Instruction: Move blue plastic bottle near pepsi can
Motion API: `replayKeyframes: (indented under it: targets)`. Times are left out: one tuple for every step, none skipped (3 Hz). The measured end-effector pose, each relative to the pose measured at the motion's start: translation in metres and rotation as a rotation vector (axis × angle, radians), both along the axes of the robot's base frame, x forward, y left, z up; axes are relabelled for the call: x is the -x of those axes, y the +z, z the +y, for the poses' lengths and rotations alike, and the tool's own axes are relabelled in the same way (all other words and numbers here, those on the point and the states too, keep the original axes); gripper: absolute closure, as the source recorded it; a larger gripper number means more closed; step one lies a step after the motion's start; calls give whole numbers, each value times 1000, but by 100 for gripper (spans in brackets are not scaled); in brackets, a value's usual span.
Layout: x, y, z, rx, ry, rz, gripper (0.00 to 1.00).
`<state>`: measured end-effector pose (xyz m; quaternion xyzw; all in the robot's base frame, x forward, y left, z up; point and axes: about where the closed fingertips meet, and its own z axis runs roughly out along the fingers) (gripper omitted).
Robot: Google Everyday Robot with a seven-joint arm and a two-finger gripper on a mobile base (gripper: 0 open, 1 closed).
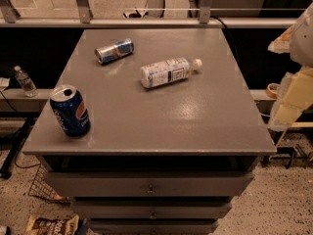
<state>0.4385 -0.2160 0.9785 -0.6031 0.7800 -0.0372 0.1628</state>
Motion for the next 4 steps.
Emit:
replayKeyframes:
  targets:
    - [-1,1,0,-1,2,-3,0]
    - [-42,-14,17,21,123,22,0]
    - [-104,-42,55,55,298,66,0]
    - [-158,-67,91,81,406,84,0]
